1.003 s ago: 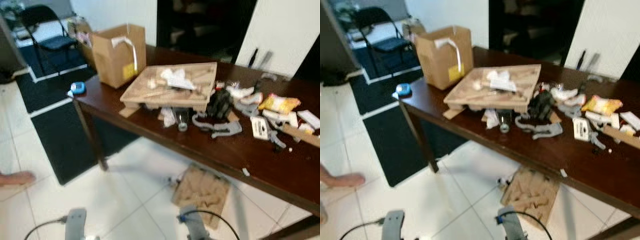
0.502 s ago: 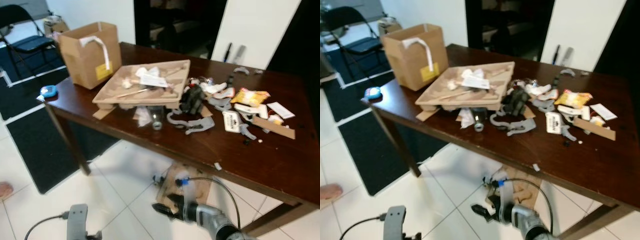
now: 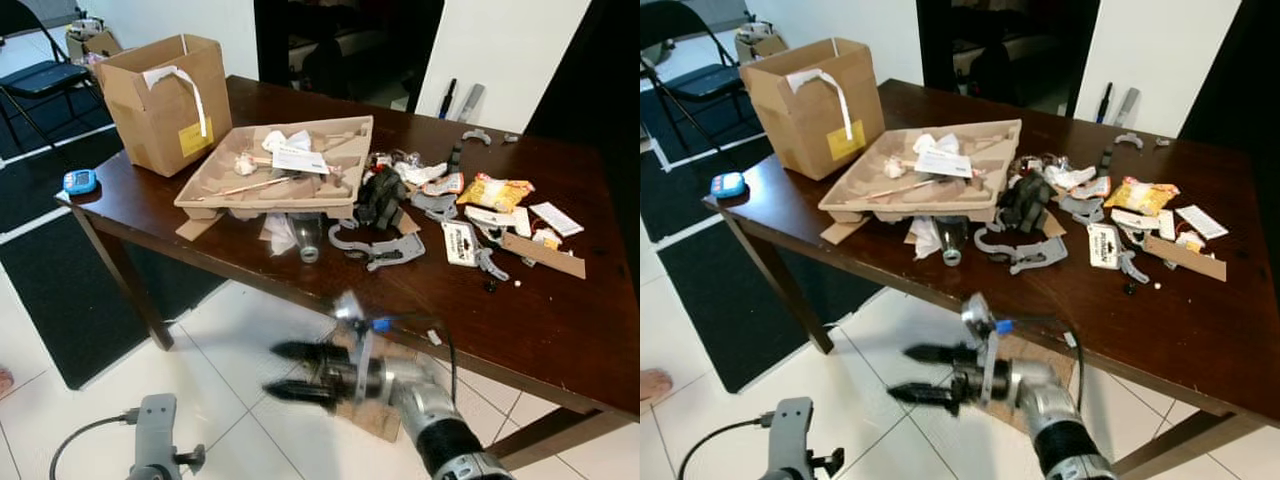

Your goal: Picking trash to rubbish bin

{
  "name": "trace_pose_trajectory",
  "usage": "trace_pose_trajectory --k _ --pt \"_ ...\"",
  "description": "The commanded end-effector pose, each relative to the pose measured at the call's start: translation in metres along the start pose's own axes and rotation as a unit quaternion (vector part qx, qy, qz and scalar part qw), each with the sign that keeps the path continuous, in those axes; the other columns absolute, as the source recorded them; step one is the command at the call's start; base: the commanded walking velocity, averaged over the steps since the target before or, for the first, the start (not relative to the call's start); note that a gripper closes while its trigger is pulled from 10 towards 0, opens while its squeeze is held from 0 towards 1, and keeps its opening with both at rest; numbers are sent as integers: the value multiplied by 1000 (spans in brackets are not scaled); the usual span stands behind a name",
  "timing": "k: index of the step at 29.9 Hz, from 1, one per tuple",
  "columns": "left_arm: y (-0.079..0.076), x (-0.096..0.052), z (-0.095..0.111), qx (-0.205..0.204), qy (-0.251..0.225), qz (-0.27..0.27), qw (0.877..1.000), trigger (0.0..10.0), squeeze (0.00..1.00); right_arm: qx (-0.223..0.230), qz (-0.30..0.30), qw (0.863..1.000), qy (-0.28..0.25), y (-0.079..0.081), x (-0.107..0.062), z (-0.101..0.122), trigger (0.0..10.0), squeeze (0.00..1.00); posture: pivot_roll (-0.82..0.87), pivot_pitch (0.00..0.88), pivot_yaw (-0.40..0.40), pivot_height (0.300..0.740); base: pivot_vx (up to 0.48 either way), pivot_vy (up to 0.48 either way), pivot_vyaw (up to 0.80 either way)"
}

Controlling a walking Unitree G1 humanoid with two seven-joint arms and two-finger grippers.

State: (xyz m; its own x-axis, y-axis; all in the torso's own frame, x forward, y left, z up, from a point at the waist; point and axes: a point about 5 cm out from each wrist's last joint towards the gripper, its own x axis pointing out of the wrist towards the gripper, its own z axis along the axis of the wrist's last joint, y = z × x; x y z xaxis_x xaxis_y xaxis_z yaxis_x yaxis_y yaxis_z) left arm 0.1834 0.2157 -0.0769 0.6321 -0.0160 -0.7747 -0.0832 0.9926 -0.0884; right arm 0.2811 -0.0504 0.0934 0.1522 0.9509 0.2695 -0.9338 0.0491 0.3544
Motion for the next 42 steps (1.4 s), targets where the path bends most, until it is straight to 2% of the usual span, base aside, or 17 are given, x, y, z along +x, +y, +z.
trace_pose_trajectory --k 1,6,9,10,11,15,18,20,21,23,25,26,29,35,38,39,42 --pt "2 -1 -1 2 0 2 1000 10000 0 -36 -28 998 -46 -4 10 22 10000 0 112 80 -7 740 0 0 0" --pt "0 0 0 2 -2 -1 1000 10000 0 -94 -91 989 -66 -10 24 43 10000 0 112 80 -7 740 0 0 0" --pt "0 -1 -3 3 -1 -1 1000 10000 0 -166 -199 966 -24 -23 26 53 10000 0 116 93 -12 740 0 0 0" --pt "0 -2 -6 3 1 -1 1000 10000 0 -197 -235 952 -6 -29 20 63 10000 0 119 98 -15 740 0 0 0" --pt "0 -2 -6 3 1 -1 1000 10000 0 -197 -235 952 -6 -29 20 63 10000 0 119 98 -15 740 0 0 0" --pt "0 -3 -10 2 3 0 1000 10000 0 -267 -273 922 65 -37 -1 76 10000 0 125 105 -15 740 0 0 0" --pt "1 -3 -10 2 3 0 1000 10000 0 -278 -304 908 77 -42 -10 83 10000 0 125 105 -15 740 0 0 0" --pt "1 -4 -11 1 3 0 1000 10000 0 -298 -368 875 100 -54 -29 95 10000 0 126 110 -15 740 0 0 0" --pt "1 -4 -11 1 3 0 1000 10000 0 -298 -368 875 100 -54 -29 95 10000 0 126 110 -15 740 0 0 0" --pt "2 -4 -11 2 2 1 1000 10000 0 -317 -407 848 120 -60 -42 101 10000 0 127 113 -14 740 0 0 0" --pt "2 -4 -11 2 1 1 1000 10000 0 -323 -424 837 127 -62 -47 104 10000 0 127 113 -14 740 0 0 0" --pt "3 -4 -10 3 0 1 1000 10000 0 -329 -485 799 136 -70 -63 111 10000 0 129 114 -12 740 0 0 0" --pt "3 -4 -10 3 -2 0 1000 10000 0 -329 -554 753 136 -75 -85 118 10000 0 130 124 -8 740 0 0 0" --pt "2 -4 -11 4 -3 -2 1000 10000 0 -308 -622 708 131 -79 -108 121 10000 0 130 130 -6 740 0 0 0" --pt "3 -4 -11 6 -3 -3 1000 10000 0 -280 -655 691 119 -81 -119 117 10000 0 130 134 -4 740 0 0 0" --pt "3 -4 -11 6 -3 -3 1000 10000 0 -280 -655 691 119 -81 -119 117 10000 0 130 134 -4 740 0 0 0" --pt "3 -5 -11 8 -2 -4 1000 10000 0 -195 -678 704 81 -83 -123 104 10000 0 128 136 0 740 0 0 0"
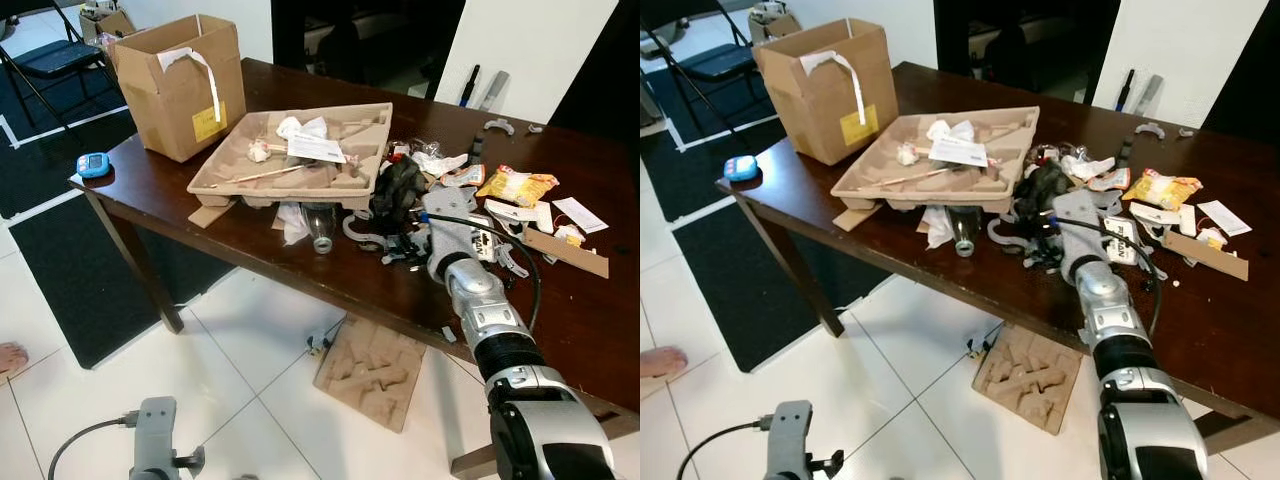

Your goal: Picking trash to rubbish bin

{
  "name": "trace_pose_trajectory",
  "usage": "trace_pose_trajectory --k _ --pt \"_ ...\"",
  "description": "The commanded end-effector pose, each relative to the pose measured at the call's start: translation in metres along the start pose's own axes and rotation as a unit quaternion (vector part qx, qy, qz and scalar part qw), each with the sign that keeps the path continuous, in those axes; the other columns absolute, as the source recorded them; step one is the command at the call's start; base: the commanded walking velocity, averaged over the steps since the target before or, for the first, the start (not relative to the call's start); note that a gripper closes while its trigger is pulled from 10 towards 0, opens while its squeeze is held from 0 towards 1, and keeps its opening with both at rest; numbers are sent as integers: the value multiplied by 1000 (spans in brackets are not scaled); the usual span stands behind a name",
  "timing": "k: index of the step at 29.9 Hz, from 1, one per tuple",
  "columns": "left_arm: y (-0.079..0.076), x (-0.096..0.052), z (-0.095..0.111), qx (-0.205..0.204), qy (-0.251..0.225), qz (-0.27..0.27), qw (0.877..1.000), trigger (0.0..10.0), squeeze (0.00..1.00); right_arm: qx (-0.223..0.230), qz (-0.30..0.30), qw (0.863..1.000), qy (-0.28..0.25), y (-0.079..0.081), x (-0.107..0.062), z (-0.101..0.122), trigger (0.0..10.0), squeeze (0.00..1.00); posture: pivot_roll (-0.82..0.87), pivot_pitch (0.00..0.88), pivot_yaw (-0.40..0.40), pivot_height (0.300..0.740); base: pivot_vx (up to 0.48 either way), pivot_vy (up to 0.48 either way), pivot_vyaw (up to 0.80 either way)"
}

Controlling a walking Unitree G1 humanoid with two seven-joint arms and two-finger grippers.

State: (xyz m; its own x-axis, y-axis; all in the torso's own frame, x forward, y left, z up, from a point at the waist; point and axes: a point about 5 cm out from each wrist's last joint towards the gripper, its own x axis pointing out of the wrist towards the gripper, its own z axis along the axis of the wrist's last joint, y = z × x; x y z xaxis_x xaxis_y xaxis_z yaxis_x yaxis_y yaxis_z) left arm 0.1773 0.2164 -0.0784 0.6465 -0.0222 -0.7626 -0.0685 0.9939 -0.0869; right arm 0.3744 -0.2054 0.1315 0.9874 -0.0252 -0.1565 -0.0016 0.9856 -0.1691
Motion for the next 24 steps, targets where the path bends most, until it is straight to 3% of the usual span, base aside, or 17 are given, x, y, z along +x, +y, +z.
trace_pose_trajectory --k 1,3,4,6,16,17,18,20,21,24 --pt "2 -2 -6 1 7 0 1000 10000 0 38 1 999 20 4 0 -7 10000 0 128 136 0 740 0 0 0" --pt "1 -2 -6 2 7 -1 1000 10000 0 109 -2 994 33 8 0 -13 10000 0 126 138 1 740 0 0 0" --pt "1 -2 -6 2 7 -1 1000 10000 0 109 -2 994 33 8 0 -13 10000 0 126 138 1 740 0 0 0" --pt "1 -2 -6 4 6 -3 1000 10000 0 179 -9 983 51 14 0 -20 10000 0 128 139 -1 740 0 0 0" --pt "2 -2 -6 11 4 -6 1000 10000 0 288 -72 953 57 26 1 -26 10000 0 134 150 -2 740 0 0 0" --pt "2 -3 -6 11 5 -6 1000 10000 0 294 -77 951 54 25 2 -25 8667 0 135 150 -4 740 0 0 0" --pt "2 -3 -6 11 5 -6 1000 10000 0 298 -80 950 52 25 2 -23 3725 0 135 150 -4 740 0 0 0" --pt "2 -3 -6 11 5 -6 1000 10000 0 306 -83 947 50 25 3 -22 3725 0 135 150 -4 740 0 0 0" --pt "2 -3 -6 10 5 -6 1000 10000 0 309 -83 946 46 25 3 -20 0 0 135 149 -5 740 0 0 0" --pt "1 -3 -6 9 4 -6 1000 10000 0 316 -83 944 42 27 5 -16 0 0 135 150 -7 740 0 0 0"
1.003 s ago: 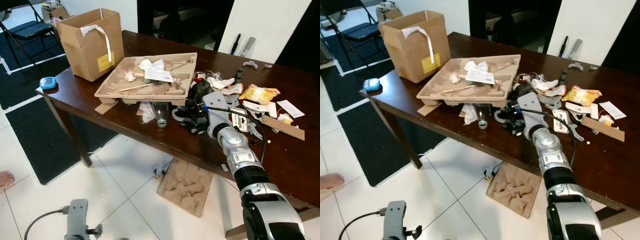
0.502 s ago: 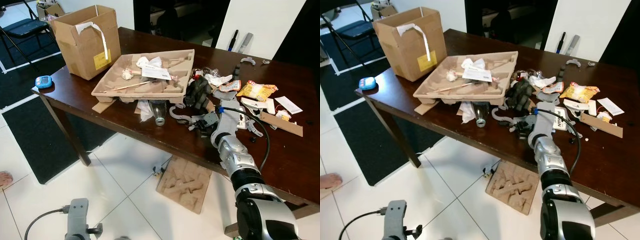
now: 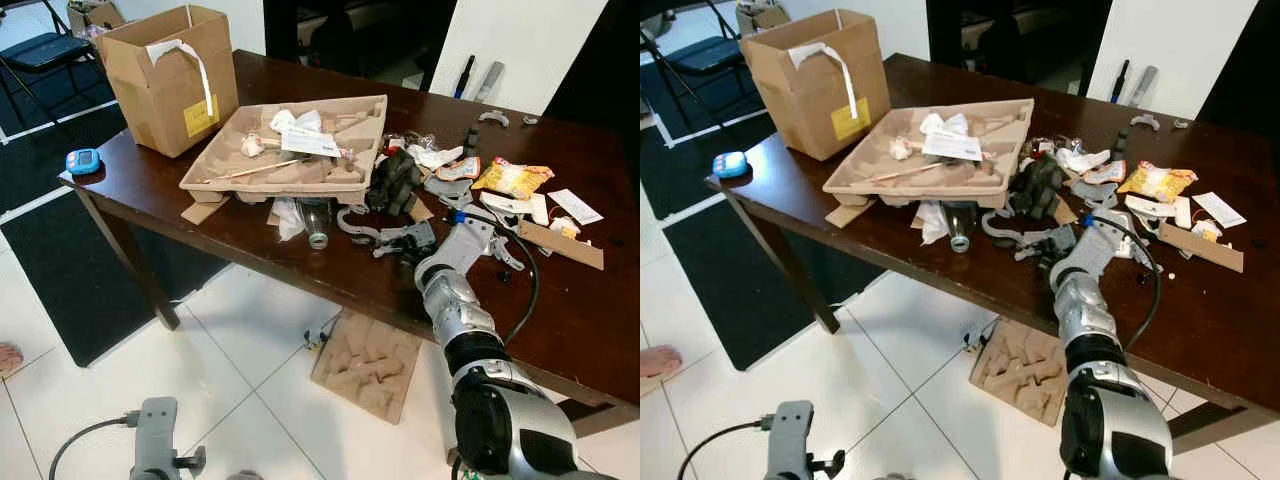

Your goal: Picking trash to rubbish bin

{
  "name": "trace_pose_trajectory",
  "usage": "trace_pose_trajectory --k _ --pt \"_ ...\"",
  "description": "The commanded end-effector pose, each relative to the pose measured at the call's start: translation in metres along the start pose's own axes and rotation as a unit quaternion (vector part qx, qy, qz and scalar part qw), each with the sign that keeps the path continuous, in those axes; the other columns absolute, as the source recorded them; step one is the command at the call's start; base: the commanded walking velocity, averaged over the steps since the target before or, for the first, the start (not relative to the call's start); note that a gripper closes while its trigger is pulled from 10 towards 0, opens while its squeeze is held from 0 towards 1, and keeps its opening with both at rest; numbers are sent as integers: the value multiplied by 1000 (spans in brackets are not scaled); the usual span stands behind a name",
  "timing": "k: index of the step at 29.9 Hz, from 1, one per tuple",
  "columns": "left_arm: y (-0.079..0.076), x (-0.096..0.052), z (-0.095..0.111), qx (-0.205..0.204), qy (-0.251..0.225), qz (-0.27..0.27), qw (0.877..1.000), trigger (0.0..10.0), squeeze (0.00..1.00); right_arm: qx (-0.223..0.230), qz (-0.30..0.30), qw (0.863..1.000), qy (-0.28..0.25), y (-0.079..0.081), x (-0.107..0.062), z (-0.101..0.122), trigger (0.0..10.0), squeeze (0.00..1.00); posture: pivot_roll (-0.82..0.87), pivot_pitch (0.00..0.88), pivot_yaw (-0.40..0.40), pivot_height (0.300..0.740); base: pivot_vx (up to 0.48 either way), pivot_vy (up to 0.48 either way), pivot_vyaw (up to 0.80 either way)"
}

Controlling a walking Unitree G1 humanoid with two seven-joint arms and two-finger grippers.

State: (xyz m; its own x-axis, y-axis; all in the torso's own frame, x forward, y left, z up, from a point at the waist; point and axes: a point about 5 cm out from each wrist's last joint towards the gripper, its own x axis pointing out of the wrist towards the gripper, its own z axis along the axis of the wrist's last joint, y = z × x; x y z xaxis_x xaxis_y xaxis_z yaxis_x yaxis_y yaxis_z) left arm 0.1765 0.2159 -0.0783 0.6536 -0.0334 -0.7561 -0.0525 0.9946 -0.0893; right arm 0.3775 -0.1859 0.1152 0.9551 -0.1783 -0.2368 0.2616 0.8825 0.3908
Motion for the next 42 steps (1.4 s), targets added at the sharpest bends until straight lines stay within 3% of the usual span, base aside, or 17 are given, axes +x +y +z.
trace_pose_trajectory --k 1,9,12,21,23,30,31,33,37,42 --pt "1 -2 -6 3 7 0 1000 10000 0 15 -1 1000 10 4 0 -5 0 0 137 151 -9 740 0 0 0" --pt "1 -2 -5 -3 3 1 1000 10000 0 36 9 999 10 10 1 -5 0 0 138 152 -12 740 0 0 0" --pt "0 -1 -4 -4 1 2 1000 10000 0 66 11 998 3 11 1 -3 0 0 141 152 -14 740 0 0 0" --pt "1 -1 -1 -3 -3 3 1000 10000 0 107 -15 993 -42 2 3 13 0 0 139 149 -11 740 0 0 0" --pt "1 1 7 -2 -18 3 1000 10000 0 138 -37 987 -75 -8 3 25 0 0 137 147 -11 740 0 0 0" --pt "3 4 25 0 -47 3 999 10000 0 174 -51 977 -116 -19 3 42 0 0 135 140 -12 740 0 0 0" --pt "2 5 35 1 -64 -6 998 10000 0 198 -46 970 -131 -22 3 51 0 0 134 137 -13 740 0 0 0" --pt "0 6 40 1 -72 -14 997 10000 0 206 -39 968 -137 -22 4 55 0 0 134 137 -13 740 0 0 0" --pt "-4 8 47 4 -84 -31 996 10000 0 200 -20 968 -149 -23 4 64 0 0 136 131 -14 740 0 0 0" --pt "-12 10 64 2 -114 -66 991 10000 0 217 29 959 -180 -24 4 86 0 0 136 126 -14 740 0 0 0"
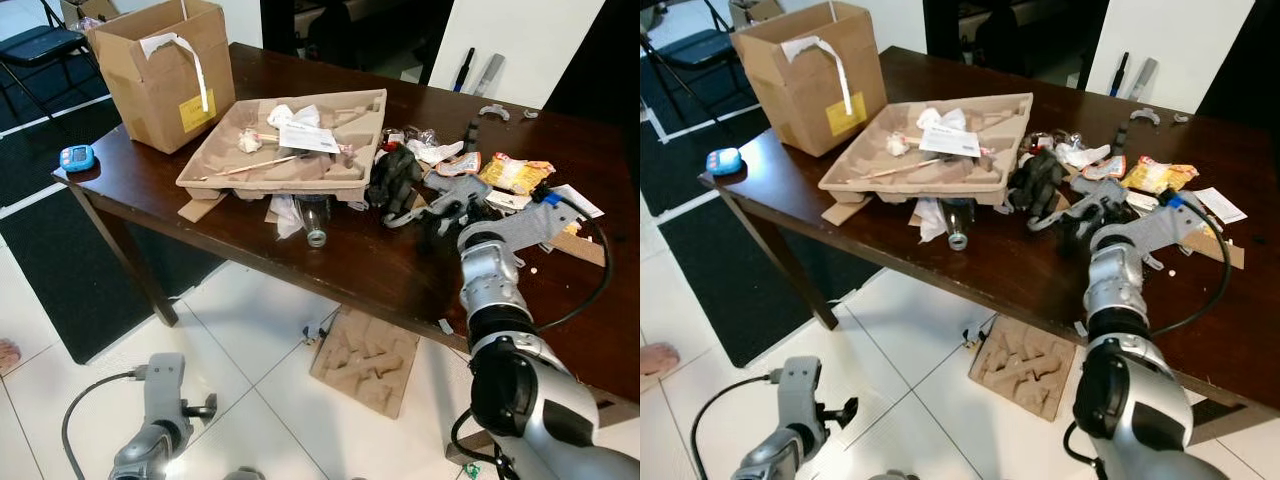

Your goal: Picking trash to rubbish bin

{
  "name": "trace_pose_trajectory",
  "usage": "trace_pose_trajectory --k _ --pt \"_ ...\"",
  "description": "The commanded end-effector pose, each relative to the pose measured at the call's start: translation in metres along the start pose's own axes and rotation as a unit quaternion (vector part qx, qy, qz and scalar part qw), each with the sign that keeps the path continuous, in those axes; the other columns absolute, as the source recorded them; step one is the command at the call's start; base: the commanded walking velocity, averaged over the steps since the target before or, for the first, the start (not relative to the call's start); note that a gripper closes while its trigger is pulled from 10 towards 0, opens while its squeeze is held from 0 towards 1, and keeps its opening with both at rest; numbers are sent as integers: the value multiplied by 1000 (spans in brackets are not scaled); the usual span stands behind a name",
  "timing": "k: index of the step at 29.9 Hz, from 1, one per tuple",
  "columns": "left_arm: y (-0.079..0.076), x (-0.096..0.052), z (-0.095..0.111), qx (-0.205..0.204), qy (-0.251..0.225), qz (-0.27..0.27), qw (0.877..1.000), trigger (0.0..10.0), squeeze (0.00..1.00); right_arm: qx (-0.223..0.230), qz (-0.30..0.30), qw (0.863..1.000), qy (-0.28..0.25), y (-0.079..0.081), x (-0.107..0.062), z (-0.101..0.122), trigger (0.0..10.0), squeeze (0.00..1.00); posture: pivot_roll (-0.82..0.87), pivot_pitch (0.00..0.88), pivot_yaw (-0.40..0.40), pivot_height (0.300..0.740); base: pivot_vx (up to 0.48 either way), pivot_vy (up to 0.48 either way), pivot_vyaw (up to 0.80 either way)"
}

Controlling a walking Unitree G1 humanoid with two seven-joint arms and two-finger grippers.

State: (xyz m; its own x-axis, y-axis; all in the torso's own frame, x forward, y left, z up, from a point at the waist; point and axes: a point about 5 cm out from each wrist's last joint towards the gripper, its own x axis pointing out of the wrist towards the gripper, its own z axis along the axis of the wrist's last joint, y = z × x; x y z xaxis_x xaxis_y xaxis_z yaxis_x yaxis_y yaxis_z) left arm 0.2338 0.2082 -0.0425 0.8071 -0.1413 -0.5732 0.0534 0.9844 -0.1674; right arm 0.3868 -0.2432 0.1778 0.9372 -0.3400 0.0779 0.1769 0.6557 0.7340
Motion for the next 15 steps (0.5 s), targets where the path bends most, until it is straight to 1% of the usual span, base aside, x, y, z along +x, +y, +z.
trace_pose_trajectory --k 1,4,7,8,9,10,11,14,15 --pt "-1 0 2 -2 -7 -10 1000 10000 0 15 20 1000 -12 4 3 9 0 0 136 125 -14 740 0 0 0" --pt "-6 3 8 8 -15 -31 999 10000 0 25 48 998 -27 8 5 19 0 0 139 126 -11 740 0 0 0" --pt "-10 5 12 11 -20 -43 999 10000 0 32 58 997 -36 9 6 23 0 0 138 126 -10 740 0 0 0" --pt "-15 8 17 15 -28 -62 998 10000 0 36 65 996 -44 9 6 28 0 0 136 125 -8 740 0 0 0" --pt "-15 8 17 15 -28 -62 998 10000 0 36 65 996 -44 9 6 28 0 0 136 125 -8 740 0 0 0" --pt "-20 10 22 21 -35 -81 996 10000 0 41 71 995 -50 9 7 31 0 0 135 123 -7 740 0 0 0" --pt "-20 10 22 21 -35 -81 996 10000 0 41 71 995 -50 9 7 31 0 0 135 123 -7 740 0 0 0" --pt "-32 15 39 40 -64 -126 989 10000 0 63 82 992 -68 8 6 38 0 0 135 122 -5 740 0 0 0" --pt "-32 15 39 40 -64 -126 989 10000 0 63 82 992 -68 8 6 38 0 0 135 122 -5 740 0 0 0"
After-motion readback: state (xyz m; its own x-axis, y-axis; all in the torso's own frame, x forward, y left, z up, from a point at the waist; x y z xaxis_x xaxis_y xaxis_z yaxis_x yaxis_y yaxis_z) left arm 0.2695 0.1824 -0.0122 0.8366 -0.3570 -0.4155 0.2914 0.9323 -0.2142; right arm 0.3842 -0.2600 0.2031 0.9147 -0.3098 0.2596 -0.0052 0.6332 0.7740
